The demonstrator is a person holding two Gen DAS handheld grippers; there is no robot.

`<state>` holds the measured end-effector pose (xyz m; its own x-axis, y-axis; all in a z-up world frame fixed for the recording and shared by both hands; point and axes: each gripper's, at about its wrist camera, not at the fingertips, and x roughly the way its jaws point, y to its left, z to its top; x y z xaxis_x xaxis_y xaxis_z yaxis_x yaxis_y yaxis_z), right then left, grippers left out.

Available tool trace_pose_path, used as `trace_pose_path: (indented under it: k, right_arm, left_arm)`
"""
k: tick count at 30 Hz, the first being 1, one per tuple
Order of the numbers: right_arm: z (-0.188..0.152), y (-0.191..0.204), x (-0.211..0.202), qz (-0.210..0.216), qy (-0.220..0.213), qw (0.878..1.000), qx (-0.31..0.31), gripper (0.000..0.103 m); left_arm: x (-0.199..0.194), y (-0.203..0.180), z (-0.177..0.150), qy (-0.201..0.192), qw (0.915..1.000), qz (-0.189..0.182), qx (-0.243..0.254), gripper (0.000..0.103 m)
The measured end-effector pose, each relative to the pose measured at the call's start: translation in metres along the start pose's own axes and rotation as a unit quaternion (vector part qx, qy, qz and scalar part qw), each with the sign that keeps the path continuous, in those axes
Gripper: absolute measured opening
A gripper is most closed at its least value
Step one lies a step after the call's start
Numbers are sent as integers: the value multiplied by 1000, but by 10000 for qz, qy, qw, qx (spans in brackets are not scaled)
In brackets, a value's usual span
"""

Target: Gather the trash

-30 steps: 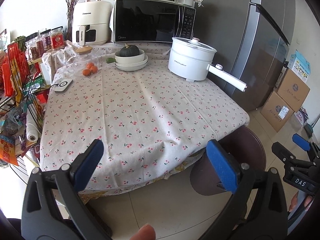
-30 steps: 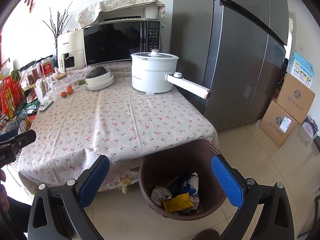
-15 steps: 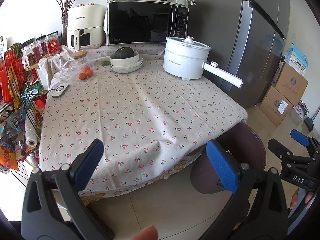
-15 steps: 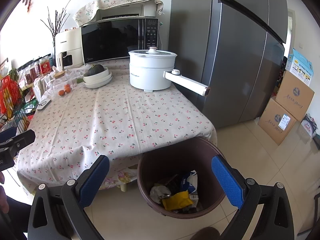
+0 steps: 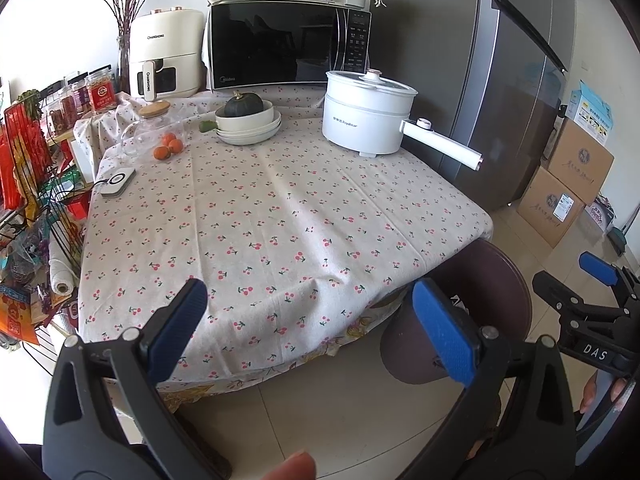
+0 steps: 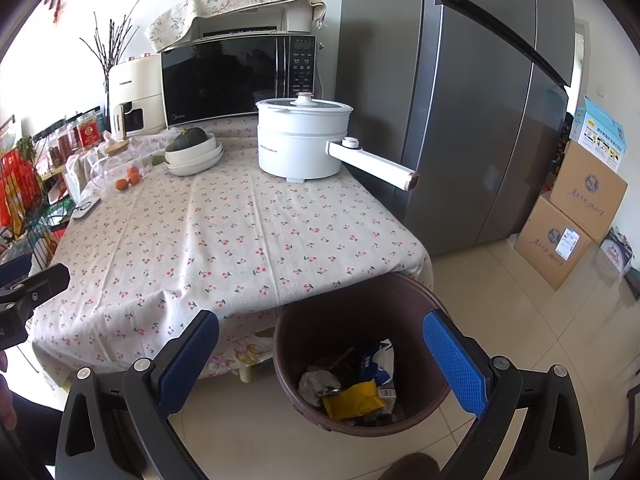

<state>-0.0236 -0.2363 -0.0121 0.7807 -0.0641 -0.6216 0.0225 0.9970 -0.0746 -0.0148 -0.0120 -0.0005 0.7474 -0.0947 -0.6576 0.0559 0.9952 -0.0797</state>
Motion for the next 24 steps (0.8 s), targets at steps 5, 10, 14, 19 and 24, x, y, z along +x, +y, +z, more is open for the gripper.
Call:
trace_pose_path:
  k: [5, 10, 14, 19, 24]
  right_arm:
    - [0, 1, 0, -6, -9, 10000, -5, 103]
    - [0, 2, 1, -12, 28, 10000, -11, 103]
    - [1, 3, 0, -15, 3, 10000, -30, 103]
    - [1, 2, 0, -8, 6, 10000, -15, 103]
    - [1, 3, -2, -6, -32, 10000, 9, 103]
  left_arm:
    - [0, 0, 0, 1, 10000, 0, 0, 102]
    - [0, 0, -2, 22, 10000, -6, 52, 102]
    - [-1, -1, -2, 21, 9999, -42, 117, 102]
    - [-2, -4, -4, 25, 9997, -47, 237, 102]
    - [-1, -5, -3, 42, 9996, -42, 271, 102]
